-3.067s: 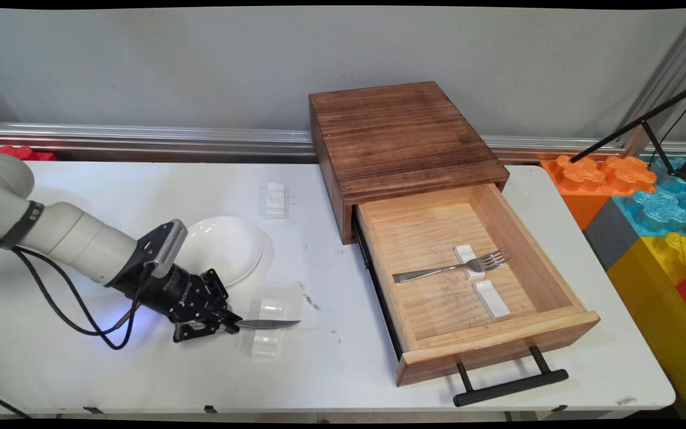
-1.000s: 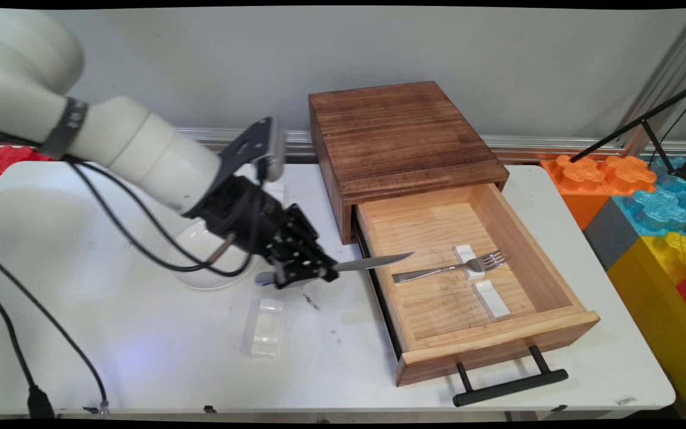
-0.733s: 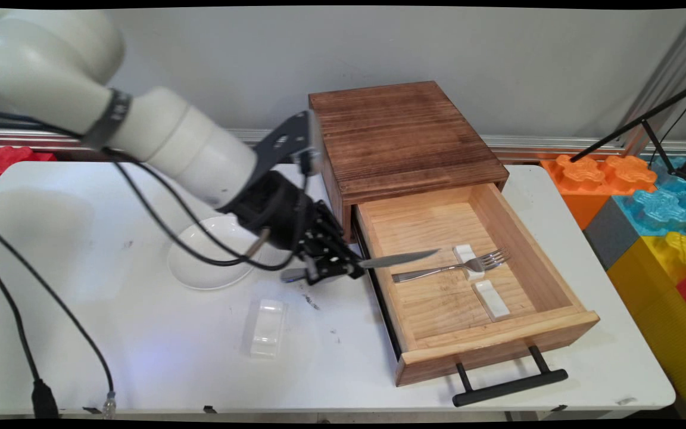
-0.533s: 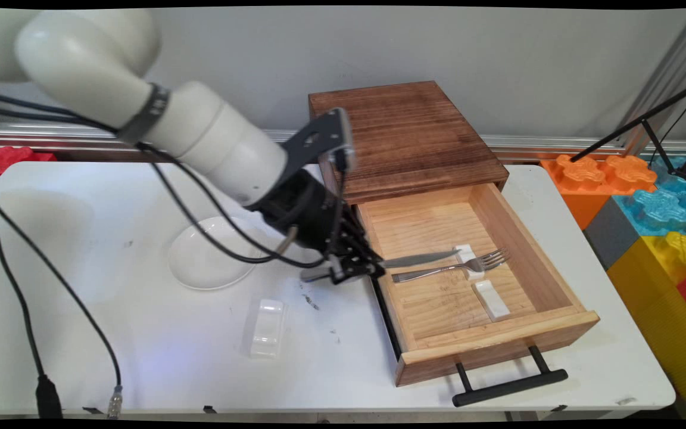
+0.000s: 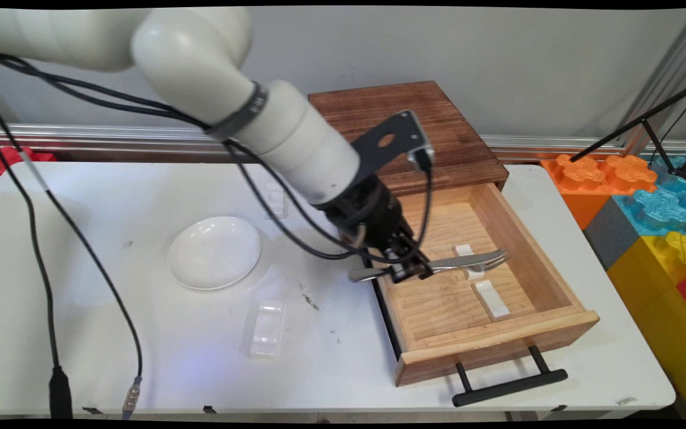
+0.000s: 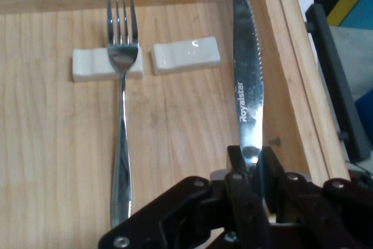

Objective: Place the picked object into the drawer

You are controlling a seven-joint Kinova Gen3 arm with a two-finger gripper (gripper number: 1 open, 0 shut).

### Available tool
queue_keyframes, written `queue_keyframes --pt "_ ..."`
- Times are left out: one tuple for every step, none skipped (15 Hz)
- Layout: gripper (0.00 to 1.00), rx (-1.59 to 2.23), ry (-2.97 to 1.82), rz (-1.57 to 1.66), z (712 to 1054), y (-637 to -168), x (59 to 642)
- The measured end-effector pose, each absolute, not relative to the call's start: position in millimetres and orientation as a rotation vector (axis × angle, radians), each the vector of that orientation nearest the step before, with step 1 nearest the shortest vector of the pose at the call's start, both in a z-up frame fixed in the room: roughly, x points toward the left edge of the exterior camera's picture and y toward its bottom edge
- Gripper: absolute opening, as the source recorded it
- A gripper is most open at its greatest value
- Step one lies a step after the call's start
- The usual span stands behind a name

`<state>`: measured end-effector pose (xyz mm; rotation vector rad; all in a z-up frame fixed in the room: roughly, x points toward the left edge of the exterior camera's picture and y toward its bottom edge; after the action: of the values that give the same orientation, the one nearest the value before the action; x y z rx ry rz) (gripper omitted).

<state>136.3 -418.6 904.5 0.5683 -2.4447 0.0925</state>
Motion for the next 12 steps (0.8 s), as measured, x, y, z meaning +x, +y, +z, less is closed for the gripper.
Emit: queue_keyframes --pt "0.00 0.574 -2.444 0.091 903 -422 128" --pt "0.00 0.581 -2.442 0.091 901 -425 122" --pt "0.00 0.590 -2.440 0.090 898 -429 115" --pt "0.00 0.600 -2.438 0.089 896 -432 109" --pt "0.00 0.608 -2.435 0.089 893 -434 104" --pt "0.00 0.617 -2.432 0.089 889 -437 99" --pt "0.00 0.625 -2.428 0.089 885 -440 93" --pt "0.00 0.631 -2.425 0.091 881 -442 89" --pt "0.00 0.637 -2.422 0.093 877 -445 84" --pt "0.00 0.641 -2.419 0.094 872 -446 80" --pt "0.00 0.644 -2.416 0.094 867 -448 76" --pt "0.00 0.645 -2.412 0.094 862 -449 72"
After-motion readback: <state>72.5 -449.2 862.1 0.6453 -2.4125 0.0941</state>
